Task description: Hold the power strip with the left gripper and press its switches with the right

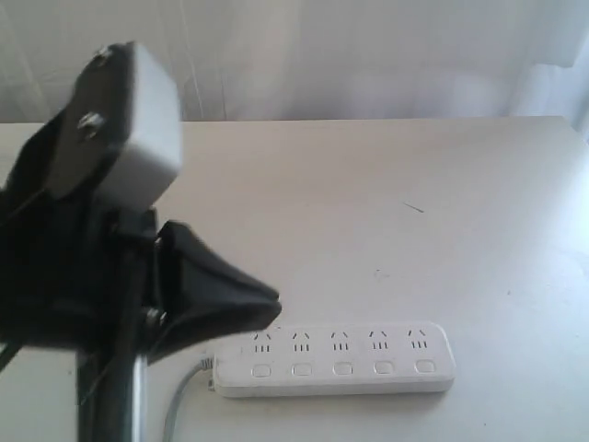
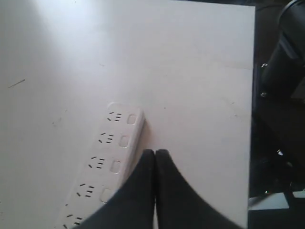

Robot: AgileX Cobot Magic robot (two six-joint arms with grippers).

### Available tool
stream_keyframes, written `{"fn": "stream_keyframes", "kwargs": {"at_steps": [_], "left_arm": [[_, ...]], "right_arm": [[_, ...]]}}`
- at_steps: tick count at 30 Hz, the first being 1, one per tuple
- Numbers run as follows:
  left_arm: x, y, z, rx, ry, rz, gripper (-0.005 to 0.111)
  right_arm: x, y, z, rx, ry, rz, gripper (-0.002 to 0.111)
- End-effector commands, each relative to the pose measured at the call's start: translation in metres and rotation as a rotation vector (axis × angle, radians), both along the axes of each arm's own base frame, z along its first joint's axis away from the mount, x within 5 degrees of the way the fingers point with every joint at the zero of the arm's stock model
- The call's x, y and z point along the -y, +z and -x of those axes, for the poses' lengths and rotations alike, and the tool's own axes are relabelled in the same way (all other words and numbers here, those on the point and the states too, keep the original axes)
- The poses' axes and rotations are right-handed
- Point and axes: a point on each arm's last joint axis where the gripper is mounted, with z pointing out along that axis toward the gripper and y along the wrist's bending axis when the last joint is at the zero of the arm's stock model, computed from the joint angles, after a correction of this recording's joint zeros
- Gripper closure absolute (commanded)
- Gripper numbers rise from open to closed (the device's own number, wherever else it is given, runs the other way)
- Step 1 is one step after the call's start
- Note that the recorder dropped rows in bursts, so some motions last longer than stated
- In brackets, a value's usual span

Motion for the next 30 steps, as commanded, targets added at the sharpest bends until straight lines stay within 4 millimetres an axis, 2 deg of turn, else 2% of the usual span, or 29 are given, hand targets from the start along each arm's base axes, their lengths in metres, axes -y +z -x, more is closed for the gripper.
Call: {"fn": "stream_keyframes", "kwargs": {"at_steps": [1, 5, 10, 16, 18, 25, 30], "left_arm": [[-0.021, -0.013, 0.036, 0.003, -0.007, 0.132, 0.107], [-0.038, -0.031, 0.054, 0.030, -0.007, 0.182, 0.107], [-0.047, -0.048, 0.052, 0.064, 0.064, 0.201, 0.107], [-0.048, -0.052, 0.052, 0.060, 0.069, 0.194, 0.107], [-0.048, -0.053, 0.054, 0.048, 0.054, 0.183, 0.107], [-0.047, -0.056, 0.057, 0.029, 0.020, 0.157, 0.107], [-0.047, -0.055, 0.056, 0.043, 0.030, 0.162, 0.107]], "right_arm": [[0.009, 0.003, 0.013, 0.054, -0.072, -0.014, 0.108], [0.010, 0.003, 0.015, 0.065, -0.076, -0.018, 0.108], [0.010, 0.003, 0.015, 0.065, -0.076, -0.018, 0.108], [0.008, 0.003, 0.015, 0.064, -0.059, -0.012, 0.108], [0.003, 0.003, 0.014, 0.059, -0.006, 0.009, 0.108], [-0.019, -0.014, 0.041, 0.140, 0.289, 0.107, 0.108], [-0.027, -0.018, 0.044, 0.135, 0.375, 0.145, 0.108]]}}
